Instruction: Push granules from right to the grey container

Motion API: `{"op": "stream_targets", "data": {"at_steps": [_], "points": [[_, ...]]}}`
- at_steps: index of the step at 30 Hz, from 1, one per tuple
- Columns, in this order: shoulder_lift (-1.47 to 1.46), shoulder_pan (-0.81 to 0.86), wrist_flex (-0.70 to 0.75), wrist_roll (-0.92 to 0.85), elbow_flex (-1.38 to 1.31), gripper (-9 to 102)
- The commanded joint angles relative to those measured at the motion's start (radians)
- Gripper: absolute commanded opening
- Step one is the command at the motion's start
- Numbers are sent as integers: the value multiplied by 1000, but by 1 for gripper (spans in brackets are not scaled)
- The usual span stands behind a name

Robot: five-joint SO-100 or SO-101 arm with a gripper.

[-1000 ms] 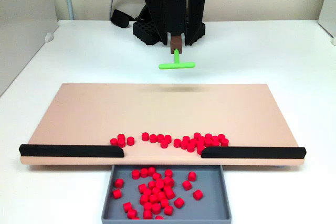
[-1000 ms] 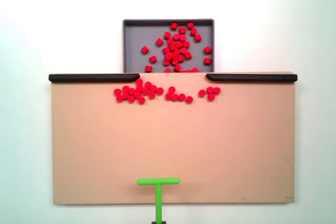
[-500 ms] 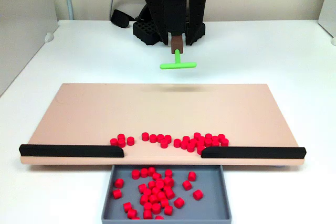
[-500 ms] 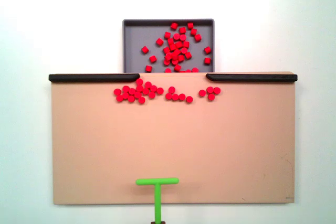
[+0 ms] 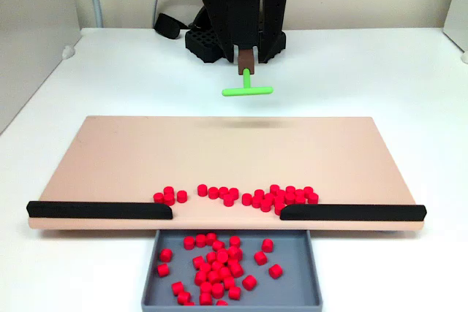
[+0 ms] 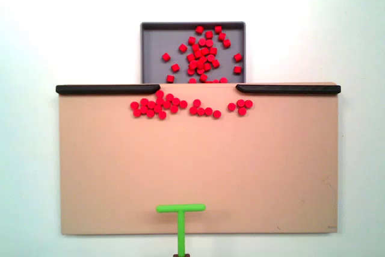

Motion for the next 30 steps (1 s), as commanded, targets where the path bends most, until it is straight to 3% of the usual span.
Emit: {"op": "stream_targets", "data": {"at_steps": [1,22,30], "points": [[32,-3,0,-9,-6,0],[20,15,0,-43,-6,0],[9,130,0,-236,-17,0]]}}
